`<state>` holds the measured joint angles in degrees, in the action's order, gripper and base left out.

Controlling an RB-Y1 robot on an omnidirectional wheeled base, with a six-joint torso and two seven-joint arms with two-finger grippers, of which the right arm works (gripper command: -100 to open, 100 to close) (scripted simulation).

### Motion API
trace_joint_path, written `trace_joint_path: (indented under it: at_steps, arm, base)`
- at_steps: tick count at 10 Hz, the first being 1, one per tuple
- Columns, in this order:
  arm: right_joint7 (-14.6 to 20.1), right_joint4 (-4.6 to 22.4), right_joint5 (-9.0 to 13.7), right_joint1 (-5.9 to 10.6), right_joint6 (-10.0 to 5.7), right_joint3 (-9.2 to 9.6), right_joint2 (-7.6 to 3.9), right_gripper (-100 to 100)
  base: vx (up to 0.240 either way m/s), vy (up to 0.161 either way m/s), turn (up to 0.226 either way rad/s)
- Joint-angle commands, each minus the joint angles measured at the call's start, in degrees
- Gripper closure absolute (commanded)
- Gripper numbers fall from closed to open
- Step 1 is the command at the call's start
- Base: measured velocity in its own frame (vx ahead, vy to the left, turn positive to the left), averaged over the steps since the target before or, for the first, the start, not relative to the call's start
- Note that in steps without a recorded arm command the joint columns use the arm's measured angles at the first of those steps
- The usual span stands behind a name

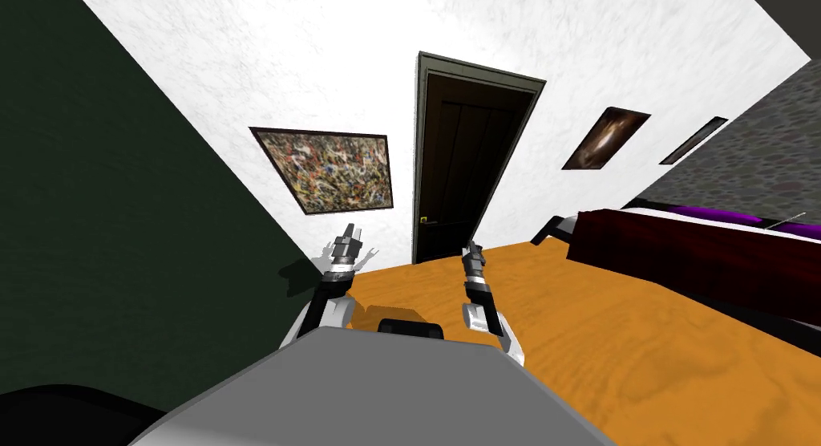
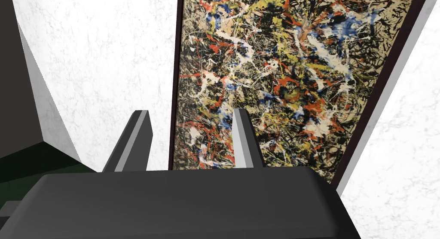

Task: Pull the door open

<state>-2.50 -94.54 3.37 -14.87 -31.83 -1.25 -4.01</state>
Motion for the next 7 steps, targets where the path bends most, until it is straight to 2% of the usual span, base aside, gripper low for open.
trace_joint_path:
  at_steps: [1,4,7]
  arm:
    - [0.16,1.69,0.17,0.54,-0.33,-0.23,-0.25,-100]
    - [0.59,7.90,0.82,3.29,-2.10,-1.14,-0.94,-100]
    - [0.74,11.41,1.03,4.21,-2.70,-1.44,-1.16,-100]
  base:
    - [0.054,-0.026,0.071]
    - [0.073,-0.029,0.194]
    - [0.053,-0.028,0.084]
